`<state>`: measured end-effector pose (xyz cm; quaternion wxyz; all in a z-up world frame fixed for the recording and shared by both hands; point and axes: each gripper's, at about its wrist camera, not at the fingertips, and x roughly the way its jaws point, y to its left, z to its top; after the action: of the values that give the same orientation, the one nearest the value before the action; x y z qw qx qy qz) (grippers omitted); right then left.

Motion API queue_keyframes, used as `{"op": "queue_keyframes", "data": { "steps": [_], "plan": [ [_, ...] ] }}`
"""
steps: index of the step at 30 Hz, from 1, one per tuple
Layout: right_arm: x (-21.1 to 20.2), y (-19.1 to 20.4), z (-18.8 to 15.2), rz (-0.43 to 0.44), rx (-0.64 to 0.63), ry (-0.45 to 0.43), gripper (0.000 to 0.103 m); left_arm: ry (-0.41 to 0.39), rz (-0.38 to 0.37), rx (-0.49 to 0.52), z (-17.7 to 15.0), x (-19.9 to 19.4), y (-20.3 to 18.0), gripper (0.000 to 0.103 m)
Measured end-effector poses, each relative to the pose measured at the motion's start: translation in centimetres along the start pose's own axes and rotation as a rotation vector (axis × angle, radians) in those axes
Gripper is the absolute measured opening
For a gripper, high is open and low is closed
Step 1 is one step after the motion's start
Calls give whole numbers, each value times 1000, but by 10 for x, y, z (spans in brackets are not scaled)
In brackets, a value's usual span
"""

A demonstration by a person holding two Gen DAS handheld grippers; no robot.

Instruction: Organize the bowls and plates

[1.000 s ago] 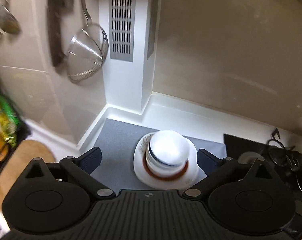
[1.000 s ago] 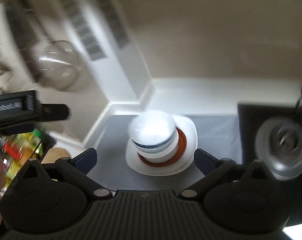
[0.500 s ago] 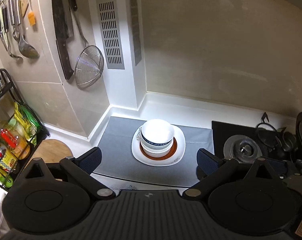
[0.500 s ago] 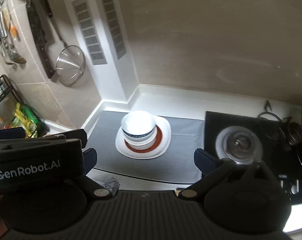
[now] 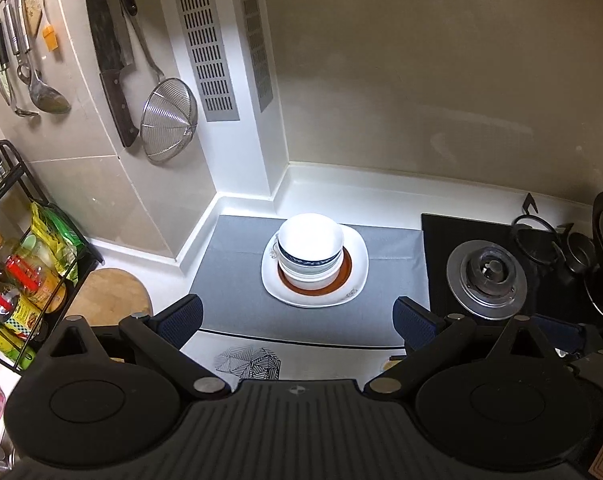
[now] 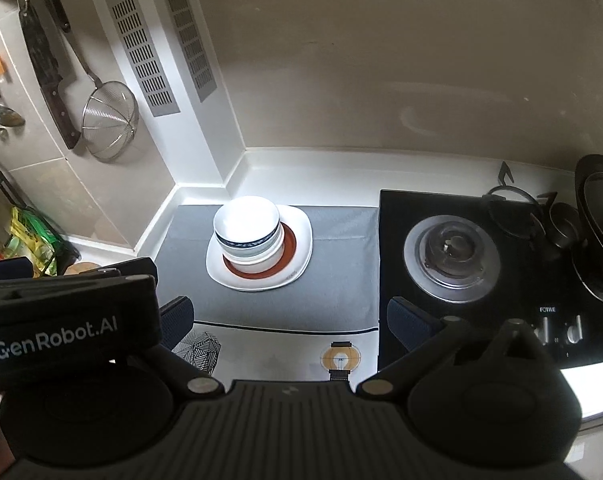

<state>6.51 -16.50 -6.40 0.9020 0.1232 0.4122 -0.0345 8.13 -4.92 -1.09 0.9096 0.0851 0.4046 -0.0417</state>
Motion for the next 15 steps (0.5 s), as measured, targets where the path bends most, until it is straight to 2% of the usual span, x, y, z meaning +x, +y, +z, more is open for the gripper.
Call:
{"op": "queue_keyframes", "data": {
  "steps": [15],
  "plan": [
    [-5,-10,-4,-7,21,-10,103,-11,-11,32,-2,-1,-7,102]
  ]
}}
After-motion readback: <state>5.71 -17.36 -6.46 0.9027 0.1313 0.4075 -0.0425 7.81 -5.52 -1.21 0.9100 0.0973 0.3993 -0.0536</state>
